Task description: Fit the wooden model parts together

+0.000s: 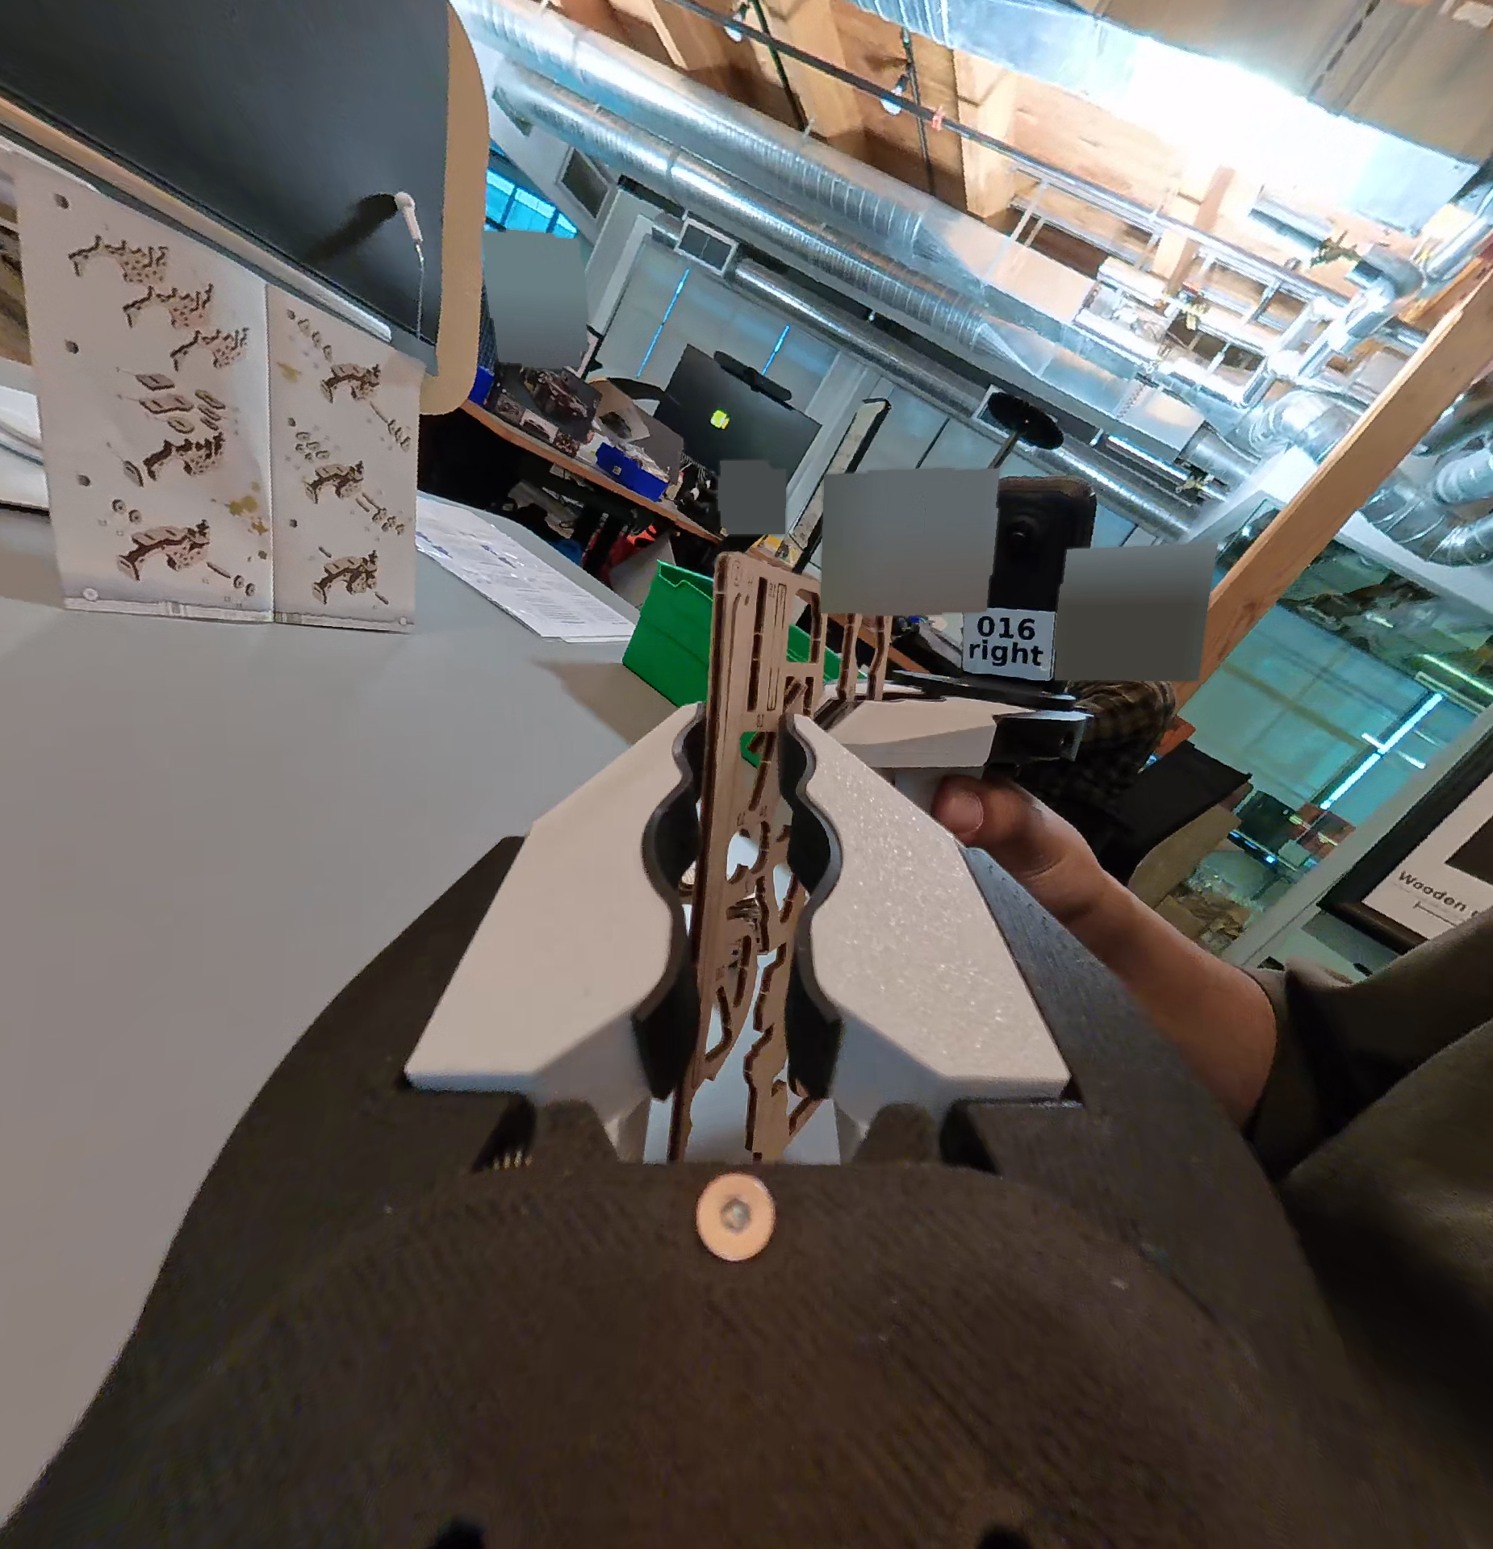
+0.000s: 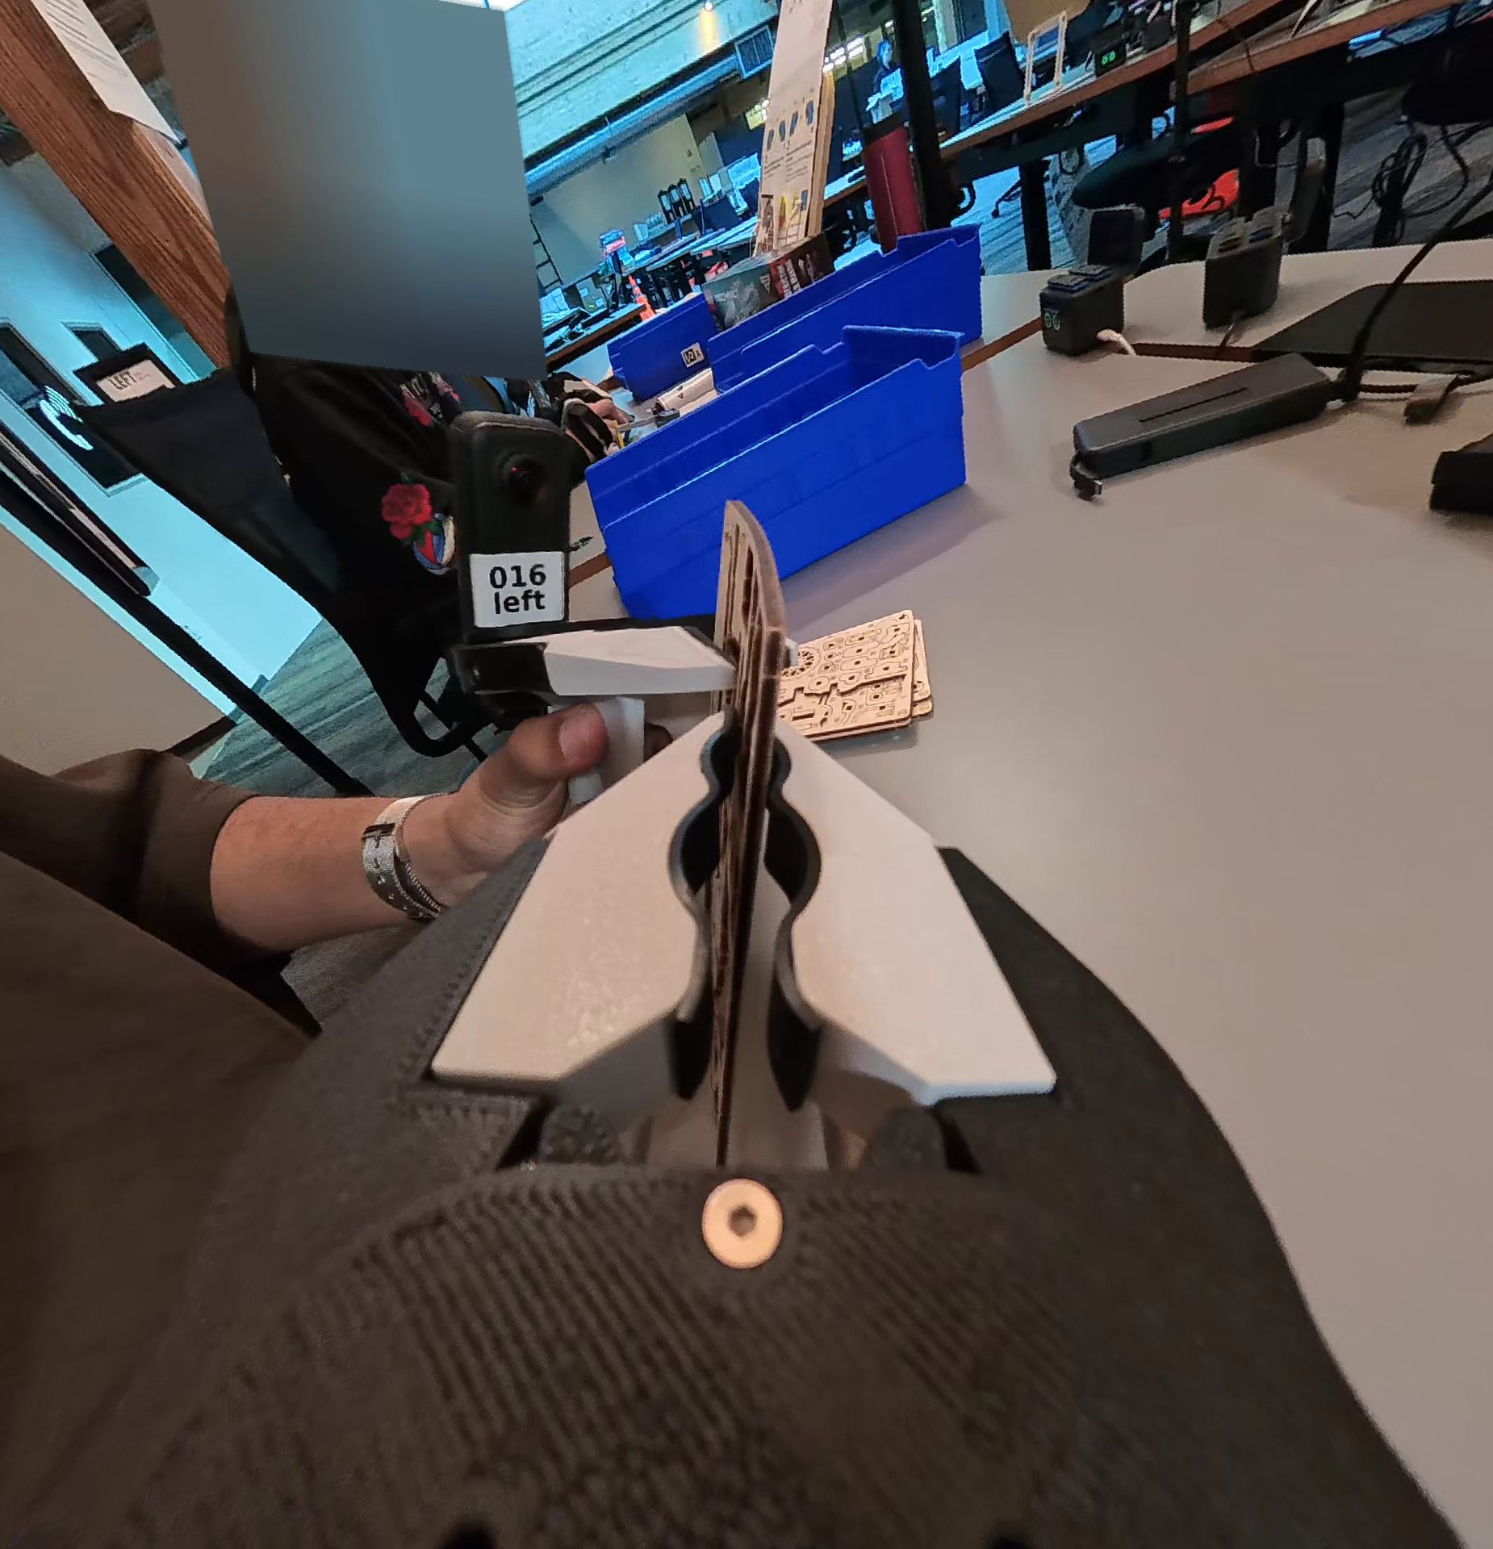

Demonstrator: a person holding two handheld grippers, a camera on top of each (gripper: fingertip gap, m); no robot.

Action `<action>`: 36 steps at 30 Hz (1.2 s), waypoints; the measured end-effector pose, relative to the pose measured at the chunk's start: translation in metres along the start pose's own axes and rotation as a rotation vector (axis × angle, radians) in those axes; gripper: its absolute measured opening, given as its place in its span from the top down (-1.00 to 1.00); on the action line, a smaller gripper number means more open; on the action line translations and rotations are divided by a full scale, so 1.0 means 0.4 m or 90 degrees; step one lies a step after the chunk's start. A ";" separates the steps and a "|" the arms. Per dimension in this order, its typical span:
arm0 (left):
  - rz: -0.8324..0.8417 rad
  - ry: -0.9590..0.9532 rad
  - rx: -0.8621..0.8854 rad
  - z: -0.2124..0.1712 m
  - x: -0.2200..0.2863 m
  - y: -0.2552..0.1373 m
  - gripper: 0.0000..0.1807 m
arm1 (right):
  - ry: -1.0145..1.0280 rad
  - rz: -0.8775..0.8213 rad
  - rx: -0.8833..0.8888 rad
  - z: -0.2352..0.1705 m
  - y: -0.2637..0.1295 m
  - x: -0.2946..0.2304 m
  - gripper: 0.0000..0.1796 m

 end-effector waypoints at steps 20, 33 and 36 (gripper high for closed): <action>-0.058 -0.097 -0.009 -0.017 -0.016 0.005 0.77 | 0.071 0.030 0.057 0.011 -0.017 0.021 0.99; -0.119 -0.153 0.015 -0.008 -0.013 0.000 1.00 | 0.113 0.040 0.093 0.019 -0.031 0.049 0.79; -0.104 -0.198 0.031 -0.001 -0.043 -0.014 1.00 | 0.014 -0.057 0.118 0.045 -0.062 0.064 0.66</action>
Point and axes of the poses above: each gripper's, where its closed fingertips meet, y out along the fingers, z out of its top, x = y × z across the jaws, the point moved 7 cm from there along -y, back along the fingers, and after that the axes turned 2 degrees about -z, right-handed, at the moved point
